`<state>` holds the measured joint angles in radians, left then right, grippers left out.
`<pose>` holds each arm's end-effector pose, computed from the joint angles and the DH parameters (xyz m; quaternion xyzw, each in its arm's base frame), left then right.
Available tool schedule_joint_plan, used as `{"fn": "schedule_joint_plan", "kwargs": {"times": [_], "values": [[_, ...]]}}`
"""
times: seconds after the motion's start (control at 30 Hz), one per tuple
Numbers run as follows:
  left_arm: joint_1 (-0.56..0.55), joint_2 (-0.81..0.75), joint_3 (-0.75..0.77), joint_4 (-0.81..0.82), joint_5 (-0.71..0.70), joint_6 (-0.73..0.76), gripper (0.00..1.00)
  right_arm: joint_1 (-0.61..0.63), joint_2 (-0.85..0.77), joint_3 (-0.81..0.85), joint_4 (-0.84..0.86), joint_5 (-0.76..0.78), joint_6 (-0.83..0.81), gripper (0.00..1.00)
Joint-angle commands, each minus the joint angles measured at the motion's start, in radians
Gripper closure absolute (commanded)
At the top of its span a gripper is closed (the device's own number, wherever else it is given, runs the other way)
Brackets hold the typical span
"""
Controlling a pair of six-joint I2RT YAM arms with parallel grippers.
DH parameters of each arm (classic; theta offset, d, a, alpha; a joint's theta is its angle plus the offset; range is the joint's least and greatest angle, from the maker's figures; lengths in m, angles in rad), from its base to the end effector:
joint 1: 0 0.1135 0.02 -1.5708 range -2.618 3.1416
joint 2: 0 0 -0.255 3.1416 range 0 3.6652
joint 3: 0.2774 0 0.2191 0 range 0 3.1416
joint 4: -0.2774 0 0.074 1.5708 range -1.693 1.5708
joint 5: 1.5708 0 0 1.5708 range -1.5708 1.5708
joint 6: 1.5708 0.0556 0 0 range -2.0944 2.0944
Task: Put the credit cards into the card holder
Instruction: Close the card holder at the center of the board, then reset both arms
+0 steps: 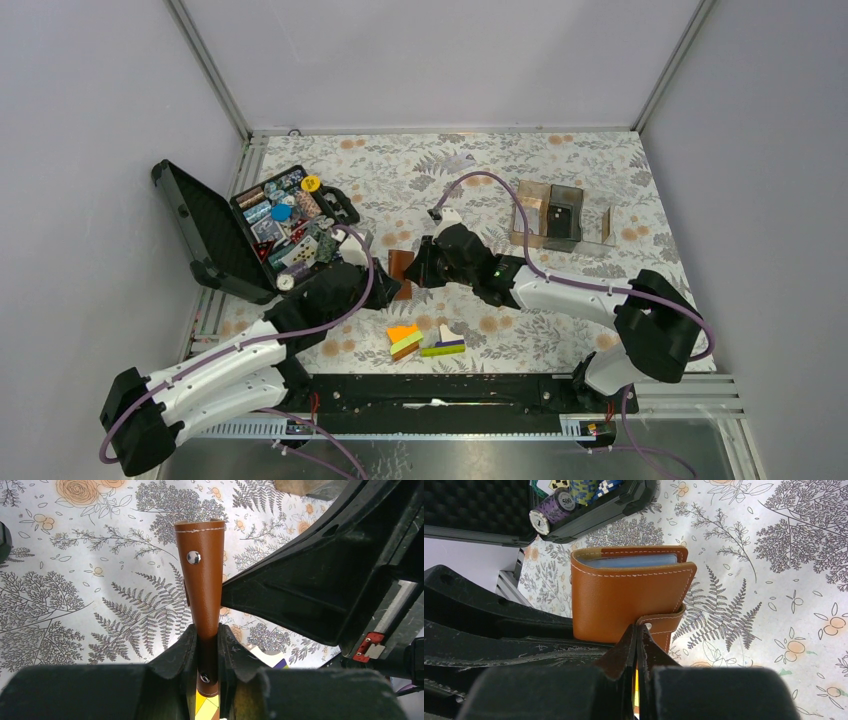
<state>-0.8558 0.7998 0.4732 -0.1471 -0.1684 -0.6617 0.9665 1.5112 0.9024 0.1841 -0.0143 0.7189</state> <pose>0.1223 -0.1266 0.2269 0.0387 0.8505 -0.3054 0.4264 0.1869 0.2721 0.2434 -0.1076 0.8333 0.4087 0.3563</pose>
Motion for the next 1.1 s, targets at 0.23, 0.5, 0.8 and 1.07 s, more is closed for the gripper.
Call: {"fn": "schedule_joint_plan", "kwargs": {"times": [0.23,0.5,0.8,1.07], "values": [[-0.037,-0.012,0.032,0.378,0.324,-0.030,1.00,0.035,0.012,0.058,0.207,-0.171,0.076,1.00],[0.112,0.014,-0.014,0.199,0.174,-0.162,1.00,0.033,-0.129,0.070,-0.110,0.230,-0.045,0.65],[0.208,0.268,-0.079,0.373,0.273,-0.150,0.95,-0.160,-0.315,-0.078,-0.236,0.270,-0.085,0.25],[0.296,0.392,-0.082,0.417,0.284,-0.090,0.53,-0.344,-0.386,-0.139,-0.316,0.203,-0.191,0.01]]}}
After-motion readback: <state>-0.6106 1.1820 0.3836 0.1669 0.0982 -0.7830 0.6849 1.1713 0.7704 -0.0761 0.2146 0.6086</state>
